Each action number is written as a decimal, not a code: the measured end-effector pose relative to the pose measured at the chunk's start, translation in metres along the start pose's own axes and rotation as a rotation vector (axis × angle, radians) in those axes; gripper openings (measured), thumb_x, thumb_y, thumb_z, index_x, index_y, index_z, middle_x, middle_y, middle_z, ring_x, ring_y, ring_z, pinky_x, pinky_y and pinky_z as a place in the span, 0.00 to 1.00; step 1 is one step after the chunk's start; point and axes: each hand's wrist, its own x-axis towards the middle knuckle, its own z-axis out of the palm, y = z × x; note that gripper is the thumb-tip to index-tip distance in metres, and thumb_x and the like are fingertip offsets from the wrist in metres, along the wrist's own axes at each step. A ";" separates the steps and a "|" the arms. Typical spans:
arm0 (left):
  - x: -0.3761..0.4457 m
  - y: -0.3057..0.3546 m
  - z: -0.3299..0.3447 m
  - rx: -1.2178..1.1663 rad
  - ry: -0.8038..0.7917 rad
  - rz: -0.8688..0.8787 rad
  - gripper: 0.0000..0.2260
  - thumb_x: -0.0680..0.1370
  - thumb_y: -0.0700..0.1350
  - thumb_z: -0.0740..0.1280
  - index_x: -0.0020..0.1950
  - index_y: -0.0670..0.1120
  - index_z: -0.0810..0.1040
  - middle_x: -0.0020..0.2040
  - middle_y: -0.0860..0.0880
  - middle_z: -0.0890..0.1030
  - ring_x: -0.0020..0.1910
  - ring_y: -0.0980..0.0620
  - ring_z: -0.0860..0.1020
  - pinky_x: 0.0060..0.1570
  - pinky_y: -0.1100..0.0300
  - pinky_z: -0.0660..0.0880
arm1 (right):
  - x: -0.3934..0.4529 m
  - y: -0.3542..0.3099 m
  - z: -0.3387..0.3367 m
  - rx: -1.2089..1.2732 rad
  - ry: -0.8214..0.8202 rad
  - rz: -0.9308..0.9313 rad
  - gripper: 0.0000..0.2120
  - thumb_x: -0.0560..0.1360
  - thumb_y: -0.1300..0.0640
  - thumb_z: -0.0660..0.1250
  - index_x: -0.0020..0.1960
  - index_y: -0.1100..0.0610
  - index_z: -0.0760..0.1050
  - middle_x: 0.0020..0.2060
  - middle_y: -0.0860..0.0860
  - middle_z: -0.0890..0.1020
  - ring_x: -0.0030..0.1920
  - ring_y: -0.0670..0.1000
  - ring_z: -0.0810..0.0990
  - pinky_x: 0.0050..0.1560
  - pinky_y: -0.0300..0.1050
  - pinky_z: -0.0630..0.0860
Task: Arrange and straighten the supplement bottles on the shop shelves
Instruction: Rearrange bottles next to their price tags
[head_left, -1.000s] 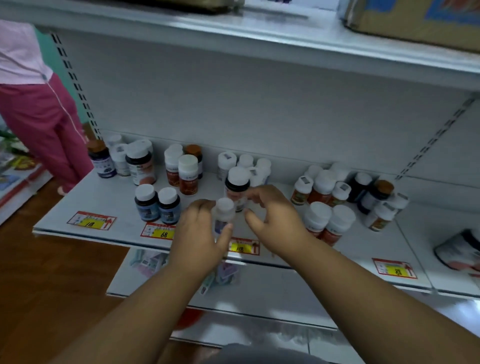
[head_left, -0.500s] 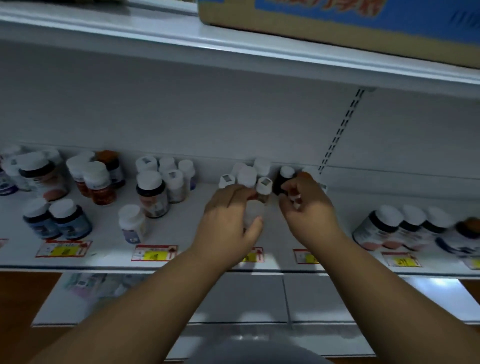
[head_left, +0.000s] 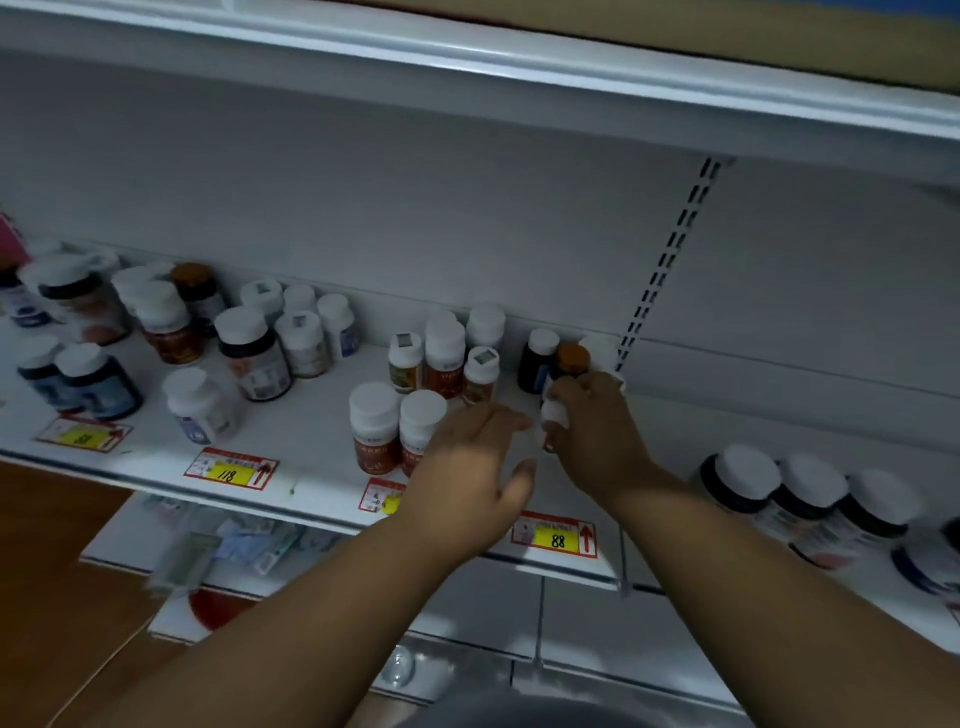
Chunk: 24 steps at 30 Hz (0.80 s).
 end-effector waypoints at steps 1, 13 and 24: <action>-0.002 0.001 0.006 0.006 -0.038 -0.004 0.19 0.73 0.50 0.67 0.62 0.45 0.76 0.57 0.46 0.78 0.57 0.47 0.74 0.57 0.57 0.71 | 0.000 0.000 0.000 -0.008 0.006 -0.015 0.13 0.77 0.56 0.63 0.60 0.58 0.73 0.56 0.59 0.73 0.55 0.59 0.71 0.52 0.49 0.69; -0.044 -0.017 0.050 0.024 -0.251 -0.118 0.33 0.71 0.64 0.64 0.68 0.46 0.66 0.62 0.48 0.72 0.61 0.49 0.71 0.61 0.55 0.68 | -0.041 -0.036 0.006 0.338 -0.135 0.118 0.23 0.74 0.54 0.70 0.68 0.54 0.69 0.58 0.51 0.70 0.58 0.49 0.71 0.54 0.36 0.65; -0.048 -0.027 0.051 -0.021 -0.229 -0.168 0.31 0.75 0.56 0.64 0.73 0.42 0.62 0.64 0.47 0.73 0.64 0.48 0.71 0.64 0.56 0.67 | -0.047 -0.046 0.021 0.403 -0.029 0.163 0.25 0.74 0.46 0.68 0.68 0.51 0.68 0.57 0.46 0.69 0.57 0.45 0.71 0.55 0.37 0.68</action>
